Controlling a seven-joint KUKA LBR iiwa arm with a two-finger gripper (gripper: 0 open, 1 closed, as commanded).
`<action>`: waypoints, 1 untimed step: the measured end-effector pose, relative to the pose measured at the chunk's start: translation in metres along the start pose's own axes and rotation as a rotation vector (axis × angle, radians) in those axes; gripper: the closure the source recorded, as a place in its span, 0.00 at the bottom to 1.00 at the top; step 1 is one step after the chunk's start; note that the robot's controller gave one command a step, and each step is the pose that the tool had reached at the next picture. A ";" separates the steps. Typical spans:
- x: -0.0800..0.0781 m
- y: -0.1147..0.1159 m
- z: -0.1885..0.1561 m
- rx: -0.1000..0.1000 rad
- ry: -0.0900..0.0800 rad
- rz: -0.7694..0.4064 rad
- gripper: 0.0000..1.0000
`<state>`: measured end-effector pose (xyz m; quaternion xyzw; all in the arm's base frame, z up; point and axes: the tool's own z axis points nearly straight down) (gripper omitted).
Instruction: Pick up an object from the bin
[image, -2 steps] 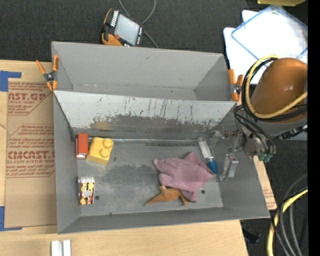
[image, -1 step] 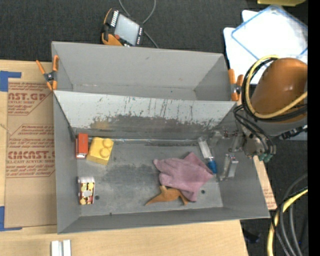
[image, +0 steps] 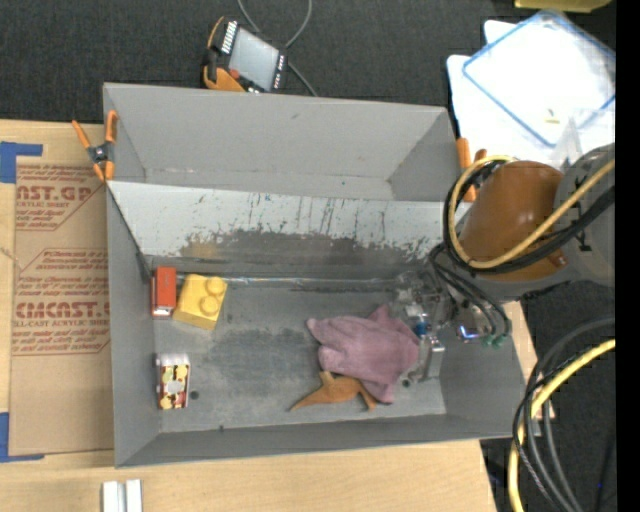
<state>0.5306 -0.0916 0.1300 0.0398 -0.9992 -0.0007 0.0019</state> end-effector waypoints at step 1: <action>-0.008 -0.002 0.008 0.005 -0.016 -0.012 0.00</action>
Offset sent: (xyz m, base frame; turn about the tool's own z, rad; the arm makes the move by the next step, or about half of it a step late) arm 0.0017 -0.0039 -0.0600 -0.1077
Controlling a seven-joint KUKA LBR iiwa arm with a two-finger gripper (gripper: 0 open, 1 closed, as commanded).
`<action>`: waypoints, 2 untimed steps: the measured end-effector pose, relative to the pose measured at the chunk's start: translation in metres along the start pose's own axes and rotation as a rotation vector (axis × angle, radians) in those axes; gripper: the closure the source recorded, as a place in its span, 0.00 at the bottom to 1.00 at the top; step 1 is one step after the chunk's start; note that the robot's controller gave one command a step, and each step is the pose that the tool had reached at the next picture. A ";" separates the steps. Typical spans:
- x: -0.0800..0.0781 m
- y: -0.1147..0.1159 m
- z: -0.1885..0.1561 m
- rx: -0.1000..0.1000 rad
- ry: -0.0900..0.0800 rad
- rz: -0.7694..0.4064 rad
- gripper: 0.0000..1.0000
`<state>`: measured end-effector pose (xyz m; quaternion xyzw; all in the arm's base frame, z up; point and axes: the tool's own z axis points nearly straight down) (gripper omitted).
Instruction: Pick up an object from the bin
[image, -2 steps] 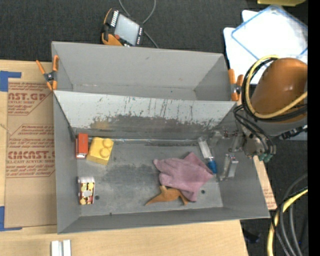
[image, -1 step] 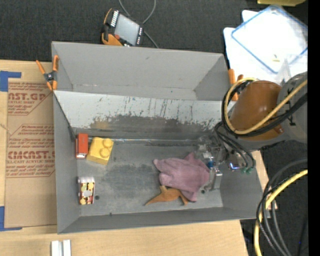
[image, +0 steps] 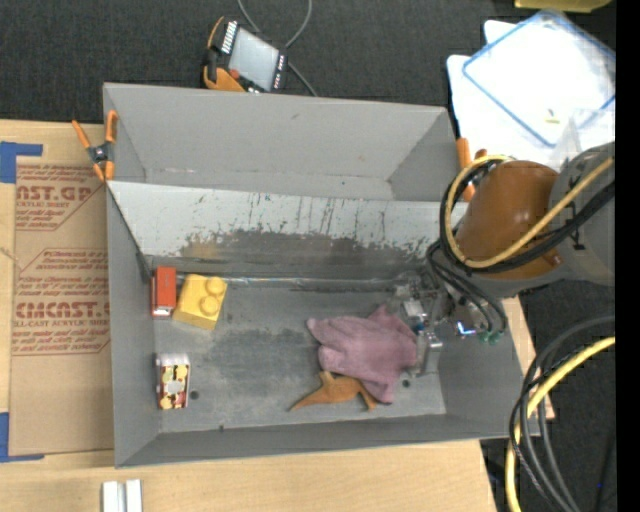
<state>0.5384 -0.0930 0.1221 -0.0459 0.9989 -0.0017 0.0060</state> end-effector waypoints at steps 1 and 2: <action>0.006 -0.001 0.048 -0.004 0.007 -0.088 0.00; -0.003 0.016 0.051 0.001 -0.007 -0.106 1.00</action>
Offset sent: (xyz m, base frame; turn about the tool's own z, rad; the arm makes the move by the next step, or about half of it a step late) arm 0.0007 0.0151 -0.0521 -0.1057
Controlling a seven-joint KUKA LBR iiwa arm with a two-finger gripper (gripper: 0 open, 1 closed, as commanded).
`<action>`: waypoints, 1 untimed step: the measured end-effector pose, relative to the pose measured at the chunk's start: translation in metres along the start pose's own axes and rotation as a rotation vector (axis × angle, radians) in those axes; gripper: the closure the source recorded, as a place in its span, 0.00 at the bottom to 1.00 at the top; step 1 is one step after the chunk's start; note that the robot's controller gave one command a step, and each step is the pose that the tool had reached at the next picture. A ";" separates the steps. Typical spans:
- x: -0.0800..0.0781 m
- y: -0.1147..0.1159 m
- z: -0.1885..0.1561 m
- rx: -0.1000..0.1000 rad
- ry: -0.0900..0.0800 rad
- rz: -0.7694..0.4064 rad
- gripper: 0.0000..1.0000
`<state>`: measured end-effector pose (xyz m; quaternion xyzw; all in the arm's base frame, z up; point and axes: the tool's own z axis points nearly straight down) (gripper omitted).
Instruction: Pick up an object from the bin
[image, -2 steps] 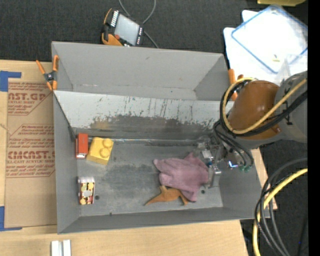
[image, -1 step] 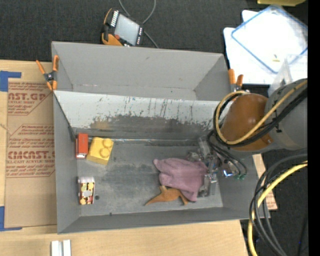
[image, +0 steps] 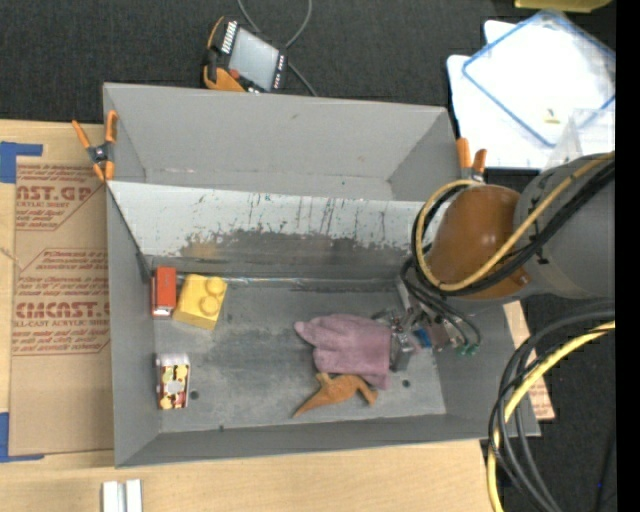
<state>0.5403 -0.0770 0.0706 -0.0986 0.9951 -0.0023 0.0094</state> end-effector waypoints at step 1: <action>0.000 0.000 0.000 0.000 0.000 0.000 1.00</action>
Offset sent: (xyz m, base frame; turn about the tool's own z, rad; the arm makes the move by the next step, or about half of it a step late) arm -0.0073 -0.0020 -0.0006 -0.0182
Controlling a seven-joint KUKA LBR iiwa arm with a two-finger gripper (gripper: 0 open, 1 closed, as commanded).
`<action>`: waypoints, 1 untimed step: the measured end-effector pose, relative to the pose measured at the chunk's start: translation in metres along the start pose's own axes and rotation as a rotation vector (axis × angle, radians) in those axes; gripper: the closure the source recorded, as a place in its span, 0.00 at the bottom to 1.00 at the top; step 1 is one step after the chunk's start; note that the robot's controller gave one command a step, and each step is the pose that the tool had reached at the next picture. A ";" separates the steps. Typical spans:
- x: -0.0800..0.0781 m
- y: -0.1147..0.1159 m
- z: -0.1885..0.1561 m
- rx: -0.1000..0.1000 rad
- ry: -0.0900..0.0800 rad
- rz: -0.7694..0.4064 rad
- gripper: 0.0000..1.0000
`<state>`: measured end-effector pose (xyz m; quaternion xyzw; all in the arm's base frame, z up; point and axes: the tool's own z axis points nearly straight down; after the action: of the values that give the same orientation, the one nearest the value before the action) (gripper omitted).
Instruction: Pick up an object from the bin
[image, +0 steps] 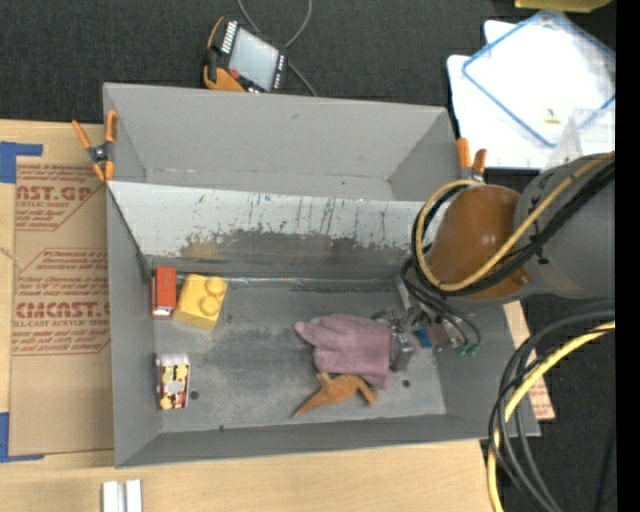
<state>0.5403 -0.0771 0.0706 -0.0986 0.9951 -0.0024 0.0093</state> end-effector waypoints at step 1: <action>0.006 0.000 0.000 0.001 -0.005 -0.017 1.00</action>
Offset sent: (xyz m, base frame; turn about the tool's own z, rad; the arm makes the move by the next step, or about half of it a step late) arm -0.0045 -0.0111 -0.0006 0.0029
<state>0.5344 -0.0781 0.0705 -0.1072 0.9942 -0.0027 0.0117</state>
